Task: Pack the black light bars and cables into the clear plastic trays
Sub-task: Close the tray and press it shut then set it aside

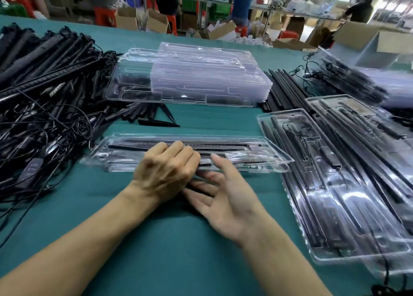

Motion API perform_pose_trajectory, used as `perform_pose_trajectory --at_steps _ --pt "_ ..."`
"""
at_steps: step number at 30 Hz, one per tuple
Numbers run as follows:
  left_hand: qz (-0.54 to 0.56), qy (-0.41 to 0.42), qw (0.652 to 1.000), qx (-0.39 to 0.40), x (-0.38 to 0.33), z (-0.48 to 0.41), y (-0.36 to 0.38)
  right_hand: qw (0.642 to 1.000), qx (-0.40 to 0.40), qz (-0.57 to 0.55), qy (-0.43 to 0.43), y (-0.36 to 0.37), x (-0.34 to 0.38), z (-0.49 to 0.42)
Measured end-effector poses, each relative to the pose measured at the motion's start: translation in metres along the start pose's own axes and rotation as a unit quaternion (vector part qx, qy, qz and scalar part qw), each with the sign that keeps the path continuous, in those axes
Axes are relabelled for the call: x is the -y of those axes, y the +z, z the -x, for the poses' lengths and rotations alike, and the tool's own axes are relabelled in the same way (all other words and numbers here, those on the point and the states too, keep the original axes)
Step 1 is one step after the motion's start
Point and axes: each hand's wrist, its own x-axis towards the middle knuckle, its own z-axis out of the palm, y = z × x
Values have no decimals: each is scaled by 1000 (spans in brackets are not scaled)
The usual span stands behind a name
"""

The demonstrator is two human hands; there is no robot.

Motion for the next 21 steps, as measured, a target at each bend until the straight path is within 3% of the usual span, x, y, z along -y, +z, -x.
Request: perform_pose_trajectory --at_steps 6,12,15,21 --pt "-6 -9 1000 -4 1 1 -3 995 -51 -80 -24 0 7 -8" --pt "-2 -50 999 -11 10 11 -4 970 -147 -101 -163 -43 38 6" --pt "10 -54 998 -17 13 14 -4 974 -165 -5 -157 -62 54 13" --pt "40 -44 998 -8 15 18 -4 973 -157 160 -61 -69 68 12"
